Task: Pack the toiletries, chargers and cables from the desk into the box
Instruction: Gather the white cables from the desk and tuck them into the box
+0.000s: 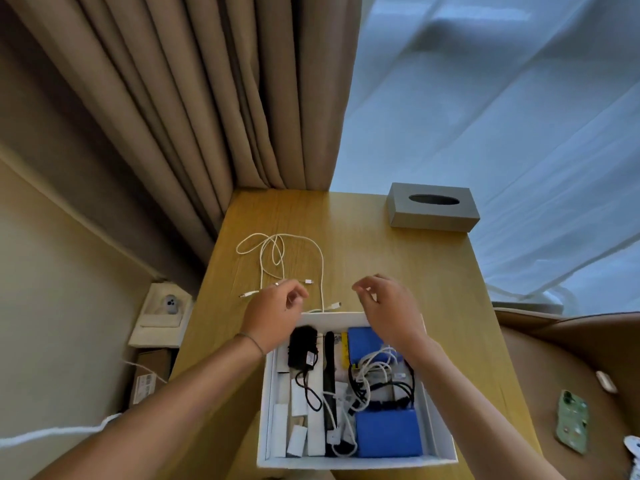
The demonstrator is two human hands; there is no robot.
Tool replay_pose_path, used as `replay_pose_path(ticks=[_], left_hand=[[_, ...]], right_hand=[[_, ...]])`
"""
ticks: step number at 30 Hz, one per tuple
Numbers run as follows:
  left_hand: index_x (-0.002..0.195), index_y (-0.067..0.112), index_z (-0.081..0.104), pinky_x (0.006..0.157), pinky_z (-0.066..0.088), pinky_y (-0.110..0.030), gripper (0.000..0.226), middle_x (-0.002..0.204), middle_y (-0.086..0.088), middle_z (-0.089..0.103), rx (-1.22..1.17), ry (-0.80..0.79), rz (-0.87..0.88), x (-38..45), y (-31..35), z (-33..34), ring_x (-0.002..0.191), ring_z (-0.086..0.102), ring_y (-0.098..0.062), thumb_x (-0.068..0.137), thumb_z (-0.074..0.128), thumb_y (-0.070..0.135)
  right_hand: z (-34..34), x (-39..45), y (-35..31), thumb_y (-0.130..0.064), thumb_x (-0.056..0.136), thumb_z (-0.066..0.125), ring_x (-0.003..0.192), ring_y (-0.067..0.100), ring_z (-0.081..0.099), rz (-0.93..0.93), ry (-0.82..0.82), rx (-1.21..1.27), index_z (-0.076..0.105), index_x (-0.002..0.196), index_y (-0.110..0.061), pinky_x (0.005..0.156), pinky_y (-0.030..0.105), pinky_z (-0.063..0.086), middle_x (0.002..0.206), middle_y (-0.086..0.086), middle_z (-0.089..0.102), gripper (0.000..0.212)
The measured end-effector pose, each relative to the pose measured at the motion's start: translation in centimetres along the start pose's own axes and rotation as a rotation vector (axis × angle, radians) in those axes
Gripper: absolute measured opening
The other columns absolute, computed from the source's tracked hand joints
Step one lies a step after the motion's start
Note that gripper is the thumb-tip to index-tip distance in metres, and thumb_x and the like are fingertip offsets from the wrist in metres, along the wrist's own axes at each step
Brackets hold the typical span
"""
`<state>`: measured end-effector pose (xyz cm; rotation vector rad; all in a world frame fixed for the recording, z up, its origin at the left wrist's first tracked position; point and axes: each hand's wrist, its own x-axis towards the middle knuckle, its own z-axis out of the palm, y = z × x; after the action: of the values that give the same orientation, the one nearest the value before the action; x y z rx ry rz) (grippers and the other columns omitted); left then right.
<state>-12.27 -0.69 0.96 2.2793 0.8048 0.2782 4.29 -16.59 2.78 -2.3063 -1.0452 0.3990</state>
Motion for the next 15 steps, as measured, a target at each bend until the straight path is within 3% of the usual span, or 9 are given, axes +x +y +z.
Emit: replay_pose_path(ticks=[4, 7, 11, 15], left_hand=[[0.090, 0.028, 0.067, 0.061, 0.059, -0.032, 0.017, 0.078, 0.008, 0.069, 0.099, -0.176, -0.164, 4.0, 0.7, 0.7, 0.067, 0.066, -0.011, 0.095, 0.052, 0.020], [0.090, 0.021, 0.068, 0.070, 0.060, -0.037, 0.019, 0.083, 0.001, 0.071, 0.228, -0.308, -0.259, 6.8, 0.9, 2.5, 0.073, 0.068, -0.018, 0.095, 0.051, 0.024], [0.064, 0.018, 0.055, 0.051, 0.037, -0.027, 0.026, 0.060, -0.002, 0.053, 0.391, -0.425, -0.370, 9.6, 0.9, 5.4, 0.057, 0.050, -0.022, 0.089, 0.051, 0.022], [0.071, 0.014, 0.059, 0.054, 0.041, -0.028, 0.021, 0.075, -0.006, 0.064, 0.458, -0.511, -0.438, 11.4, 0.5, 8.2, 0.071, 0.062, -0.026, 0.087, 0.055, 0.027]], right_hand=[[-0.3, 3.2, -0.1, -0.023, 0.101, 0.051, 0.097, 0.011, 0.066, 0.051, -0.083, 0.035, 0.074, 0.112, -0.025, 0.083, 0.032, 0.055, 0.113, -0.008, 0.073, 0.025], [0.0, 5.1, 0.5, -0.020, 0.099, 0.051, 0.102, 0.011, 0.067, 0.089, -0.154, 0.059, 0.073, 0.113, -0.025, 0.084, 0.029, 0.055, 0.117, -0.007, 0.073, 0.027], [0.8, 7.1, 1.6, -0.020, 0.097, 0.050, 0.101, 0.012, 0.068, 0.102, -0.208, 0.052, 0.075, 0.111, -0.025, 0.085, 0.033, 0.057, 0.114, -0.007, 0.074, 0.029], [1.7, 7.7, 3.2, -0.019, 0.096, 0.051, 0.094, 0.011, 0.069, 0.101, -0.271, 0.081, 0.075, 0.111, -0.025, 0.078, 0.029, 0.056, 0.111, -0.007, 0.075, 0.029]])
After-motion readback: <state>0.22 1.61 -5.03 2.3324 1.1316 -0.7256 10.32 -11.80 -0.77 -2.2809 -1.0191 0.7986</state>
